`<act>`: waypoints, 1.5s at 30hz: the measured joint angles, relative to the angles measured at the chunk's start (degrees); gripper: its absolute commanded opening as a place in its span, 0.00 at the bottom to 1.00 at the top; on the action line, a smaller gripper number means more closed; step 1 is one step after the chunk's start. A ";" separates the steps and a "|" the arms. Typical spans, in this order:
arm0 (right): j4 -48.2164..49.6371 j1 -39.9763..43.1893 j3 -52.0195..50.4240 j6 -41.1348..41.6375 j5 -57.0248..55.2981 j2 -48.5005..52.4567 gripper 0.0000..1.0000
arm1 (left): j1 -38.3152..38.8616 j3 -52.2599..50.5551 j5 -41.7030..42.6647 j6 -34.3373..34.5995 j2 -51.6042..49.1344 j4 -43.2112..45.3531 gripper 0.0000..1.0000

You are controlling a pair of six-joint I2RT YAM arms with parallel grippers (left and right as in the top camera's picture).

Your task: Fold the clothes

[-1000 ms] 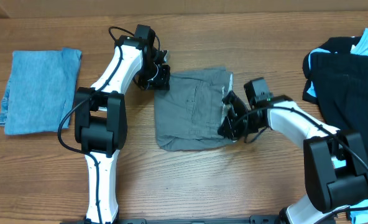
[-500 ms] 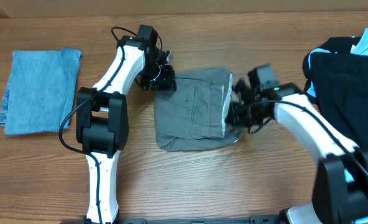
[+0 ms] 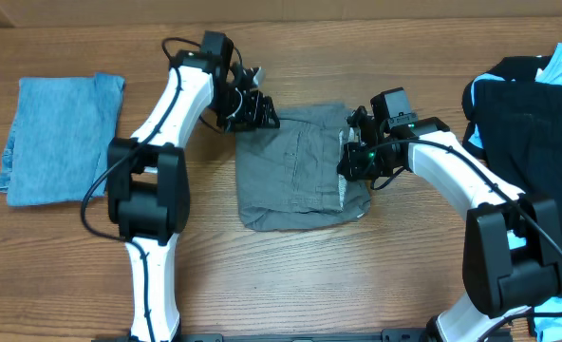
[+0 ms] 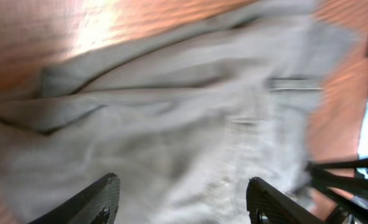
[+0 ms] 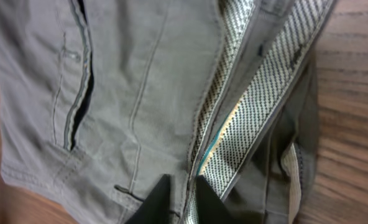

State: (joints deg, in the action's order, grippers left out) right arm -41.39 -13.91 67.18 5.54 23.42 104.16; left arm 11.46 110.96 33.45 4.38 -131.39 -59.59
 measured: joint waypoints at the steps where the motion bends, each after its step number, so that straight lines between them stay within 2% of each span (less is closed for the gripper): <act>1: 0.63 0.00 -0.22 -0.07 -0.13 0.02 0.35 | 0.00 0.07 0.00 -0.02 2.16 -0.02 0.70; 5: 3.63 0.00 -1.55 -0.46 -0.44 0.02 0.35 | 0.00 1.33 -0.90 -0.04 9.42 -1.40 0.70; 8: 4.70 0.00 -3.87 -0.44 -0.55 0.04 0.33 | 0.00 1.66 -3.91 -0.07 10.86 -4.04 0.70; 10: 5.84 0.00 -4.74 -0.46 -0.55 0.04 0.25 | 0.00 1.64 -6.73 -0.07 10.80 -5.33 0.71; 12: 6.56 0.00 -5.22 -0.42 -0.57 0.04 0.22 | 0.00 1.64 -8.98 -0.09 10.78 -5.97 0.71; 15: 7.48 0.00 -5.49 -0.66 0.22 0.04 0.23 | 0.00 1.64 -11.30 -0.24 10.78 -6.69 0.71; 17: 8.66 0.02 -5.49 -0.66 2.27 0.04 0.31 | 0.00 1.64 -11.91 -0.31 10.78 -6.88 0.71; 20: 10.23 0.04 -5.49 -0.70 4.92 0.04 0.31 | 0.00 1.64 -12.52 -1.01 10.78 -8.20 0.71; 22: 10.43 0.04 -5.49 -0.68 5.40 0.04 0.18 | 0.00 1.64 -12.63 -1.40 10.78 -8.41 0.71; 23: 10.43 0.07 -5.49 -0.50 5.64 0.04 0.06 | 0.00 1.64 -12.72 -1.53 10.78 -8.63 0.71; 24: 10.54 0.04 -5.49 -0.50 5.75 0.04 0.04 | 0.00 1.64 -12.72 -1.55 10.78 -8.68 0.71; 32: 8.11 1.66 -5.40 -0.72 6.21 0.04 0.04 | 0.00 1.64 -16.61 -1.55 10.78 -10.91 0.72; 39: 6.03 2.67 -5.35 -0.74 -1.14 -0.81 0.04 | 0.00 1.64 -18.36 -1.57 10.78 -10.47 0.72; 41: 6.25 2.67 -5.35 -0.85 -2.45 -0.81 0.09 | 0.00 1.64 -18.53 -1.57 10.78 -10.36 0.73; 42: 6.29 2.67 -5.35 -0.90 -3.04 -0.81 0.19 | 0.00 1.64 -18.56 -1.57 10.78 -10.12 0.75; 45: 4.33 2.86 -4.31 0.20 -8.17 -0.81 0.24 | 0.00 1.64 -18.67 -1.57 10.78 -9.92 0.77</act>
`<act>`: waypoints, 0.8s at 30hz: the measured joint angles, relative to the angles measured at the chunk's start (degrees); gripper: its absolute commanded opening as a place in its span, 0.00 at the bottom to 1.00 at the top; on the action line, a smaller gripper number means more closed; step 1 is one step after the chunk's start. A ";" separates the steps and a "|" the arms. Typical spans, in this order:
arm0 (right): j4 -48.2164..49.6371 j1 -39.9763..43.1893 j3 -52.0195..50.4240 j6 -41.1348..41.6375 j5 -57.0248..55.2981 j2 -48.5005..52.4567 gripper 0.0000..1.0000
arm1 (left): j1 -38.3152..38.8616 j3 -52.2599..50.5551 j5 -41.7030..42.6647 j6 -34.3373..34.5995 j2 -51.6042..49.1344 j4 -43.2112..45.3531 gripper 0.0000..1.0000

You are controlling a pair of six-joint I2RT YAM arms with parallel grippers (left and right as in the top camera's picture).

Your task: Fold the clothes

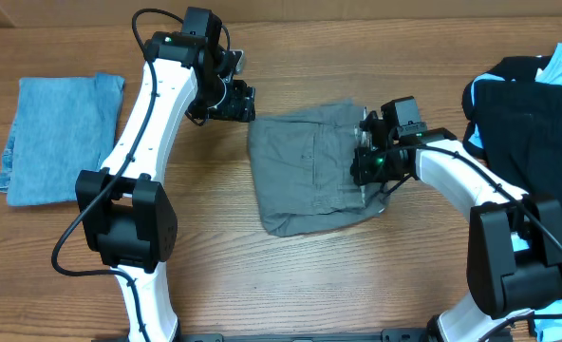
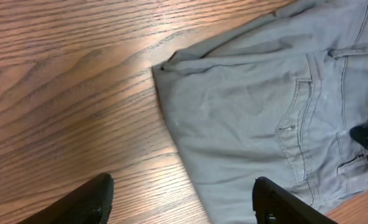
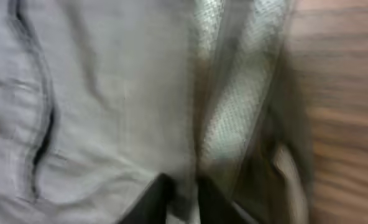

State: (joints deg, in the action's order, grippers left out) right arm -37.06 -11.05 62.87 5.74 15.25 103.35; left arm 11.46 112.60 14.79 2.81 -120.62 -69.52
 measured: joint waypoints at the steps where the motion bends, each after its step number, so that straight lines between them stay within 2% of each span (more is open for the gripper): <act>1: -1.44 0.22 0.94 0.70 -1.77 -0.22 0.25 | 0.00 0.00 -0.07 0.00 0.00 0.07 0.77; 3: -4.90 0.96 3.91 2.08 -5.07 -1.70 0.25 | 0.00 0.00 -0.09 0.00 0.00 0.02 0.77; 4: -6.51 1.27 6.01 2.43 -6.05 -3.23 0.28 | 0.00 0.00 -0.09 0.00 0.00 0.07 0.76; 6: -8.57 1.31 9.68 3.10 -5.53 -6.62 0.28 | 0.02 -0.02 -0.02 0.00 0.00 0.07 0.68; 7: -9.05 1.20 10.91 3.23 -3.74 -8.17 0.27 | 0.04 -0.02 0.20 0.00 0.00 0.02 0.58; 8: -9.46 1.14 11.69 3.28 -1.46 -9.46 0.21 | 0.07 -0.02 0.48 -0.04 0.00 -0.15 0.44; 9: -10.14 1.07 12.20 3.32 1.73 -10.58 0.12 | 0.17 -0.09 1.07 -0.44 0.00 -0.90 0.13; 10: -10.91 0.96 12.24 3.06 5.38 -11.02 0.05 | 0.55 -0.33 1.60 -0.39 0.00 -1.88 0.04; 16: -4.15 0.79 8.11 1.36 11.76 -8.57 0.04 | 4.92 -8.00 9.88 -3.98 0.00 -1.01 0.04; 24: 8.37 0.79 5.75 -0.70 14.69 5.03 0.04 | 7.65 -26.10 21.31 -5.40 -0.20 12.90 0.04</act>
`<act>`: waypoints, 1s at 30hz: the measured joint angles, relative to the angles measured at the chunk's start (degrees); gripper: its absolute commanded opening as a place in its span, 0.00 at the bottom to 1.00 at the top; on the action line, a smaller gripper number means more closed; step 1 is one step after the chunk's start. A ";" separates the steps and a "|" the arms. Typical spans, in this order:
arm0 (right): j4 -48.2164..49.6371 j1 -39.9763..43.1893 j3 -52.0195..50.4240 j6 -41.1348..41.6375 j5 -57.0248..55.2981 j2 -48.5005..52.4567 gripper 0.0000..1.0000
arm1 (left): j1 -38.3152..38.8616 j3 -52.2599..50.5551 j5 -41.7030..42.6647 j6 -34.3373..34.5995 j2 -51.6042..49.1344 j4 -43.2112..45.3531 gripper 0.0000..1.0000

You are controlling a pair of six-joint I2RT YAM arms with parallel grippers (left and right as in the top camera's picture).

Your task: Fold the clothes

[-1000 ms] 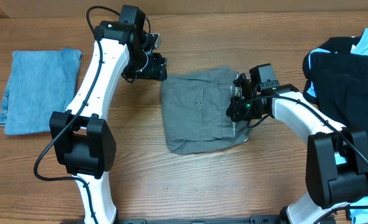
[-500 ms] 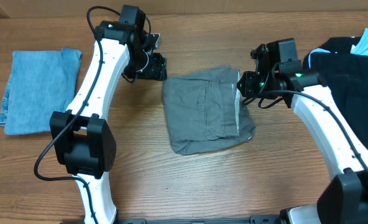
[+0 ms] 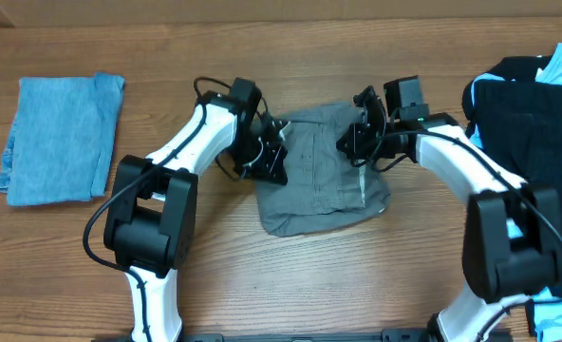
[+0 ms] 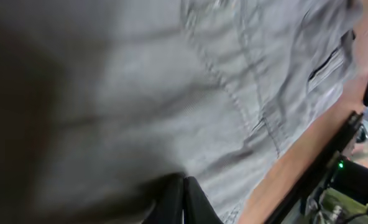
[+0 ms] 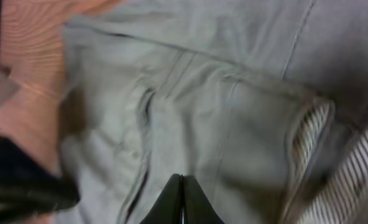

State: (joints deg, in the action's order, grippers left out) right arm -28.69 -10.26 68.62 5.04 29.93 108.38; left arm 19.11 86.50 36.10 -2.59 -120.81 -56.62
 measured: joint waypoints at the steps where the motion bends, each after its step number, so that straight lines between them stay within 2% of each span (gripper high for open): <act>1: 0.72 0.00 0.00 -0.17 0.02 1.38 0.04 | 0.00 -2.10 1.38 0.00 0.00 0.94 0.04; 6: 4.96 0.07 -0.02 -0.35 0.59 8.31 0.04 | 0.00 -7.85 3.15 -0.20 0.00 1.36 0.04; 12: 5.11 0.33 0.50 -0.35 2.23 9.22 0.04 | 0.04 -10.45 4.94 -0.96 0.28 1.11 0.04; 20: 1.55 0.94 3.19 -0.31 7.54 10.58 0.04 | 1.16 -7.41 7.54 -1.18 14.23 1.25 0.04; 24: -0.57 0.85 5.20 -0.35 9.09 10.56 0.04 | 2.84 -8.02 10.05 -1.75 13.92 5.55 0.04; 30: -3.43 0.83 5.33 -0.35 7.21 10.56 0.04 | 9.53 -12.24 13.18 -2.05 8.57 14.34 0.04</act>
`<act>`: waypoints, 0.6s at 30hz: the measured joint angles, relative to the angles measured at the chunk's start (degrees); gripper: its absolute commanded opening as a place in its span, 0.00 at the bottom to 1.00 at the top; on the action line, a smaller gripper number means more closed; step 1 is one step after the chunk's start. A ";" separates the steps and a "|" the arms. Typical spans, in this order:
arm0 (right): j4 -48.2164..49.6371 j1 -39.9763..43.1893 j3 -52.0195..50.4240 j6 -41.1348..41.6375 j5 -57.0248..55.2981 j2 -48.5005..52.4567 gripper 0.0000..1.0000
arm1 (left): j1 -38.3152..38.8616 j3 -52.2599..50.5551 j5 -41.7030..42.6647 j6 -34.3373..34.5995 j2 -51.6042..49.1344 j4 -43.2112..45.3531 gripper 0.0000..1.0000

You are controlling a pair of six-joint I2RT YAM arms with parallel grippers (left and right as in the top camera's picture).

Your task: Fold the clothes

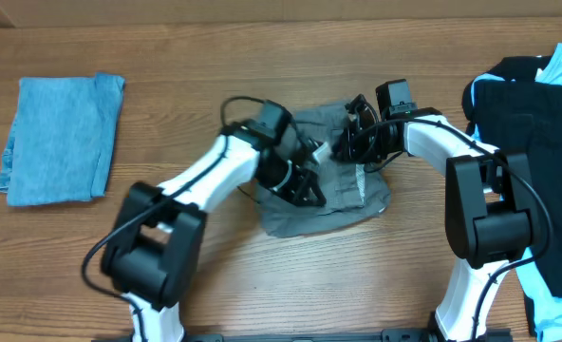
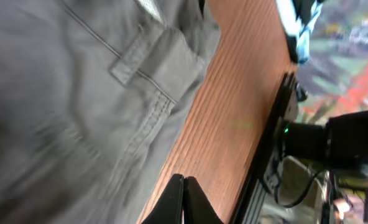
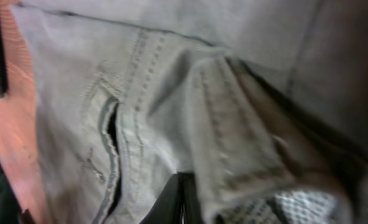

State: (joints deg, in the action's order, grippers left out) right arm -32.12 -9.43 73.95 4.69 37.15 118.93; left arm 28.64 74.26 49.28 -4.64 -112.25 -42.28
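Note:
Grey trousers [image 1: 343,204] lie folded in a rough square at the table's middle. My left gripper [image 1: 308,187] rests low on their middle; in its own view the shut tips [image 2: 184,186] lie where the grey cloth [image 2: 59,93] meets bare wood, with nothing seen between them. My right gripper [image 1: 341,149] sits on the trousers' upper part. Its tips [image 3: 183,186] are shut and pressed against the cloth [image 3: 140,93] beside a pocket slit and a belt loop; the patterned waistband lining shows at the lower right.
A folded blue cloth [image 1: 61,138] lies at the far left. A heap of dark clothes [image 1: 523,114] fills the right edge, with light blue fabric [image 1: 558,318] at the bottom right corner. Bare wood surrounds the trousers.
My left gripper has gone from the trousers' left edge to their middle, nearer the front. The right gripper has shifted slightly left on the upper part. Both remain shut.
First my left gripper was open at the trousers' top left corner and the right was shut on the waistband. Then the left stood open, away to the upper left, and the trousers lay further right. After that both grippers were shut on the cloth, where they are now.

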 measured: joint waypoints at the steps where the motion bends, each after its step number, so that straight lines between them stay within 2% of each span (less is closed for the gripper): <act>1: -0.07 0.00 0.00 0.00 -0.26 0.00 0.04 | 0.87 -0.09 0.22 0.07 -1.44 1.16 0.04; 8: -0.37 -0.04 0.00 0.00 -1.55 0.00 0.04 | 3.08 -0.31 7.10 5.22 -14.19 11.89 0.04; 15: -0.55 -0.02 0.00 0.00 -2.03 0.00 0.04 | 2.78 0.17 15.10 6.21 -15.08 12.13 0.04; 18: -0.55 -0.04 0.00 0.00 -2.01 0.00 0.04 | 3.32 -1.16 15.45 6.21 -10.40 12.98 0.04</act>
State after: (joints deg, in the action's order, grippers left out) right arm -32.67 -9.47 73.95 4.69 35.14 118.93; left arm 31.97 73.10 64.73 1.56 -122.65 -29.30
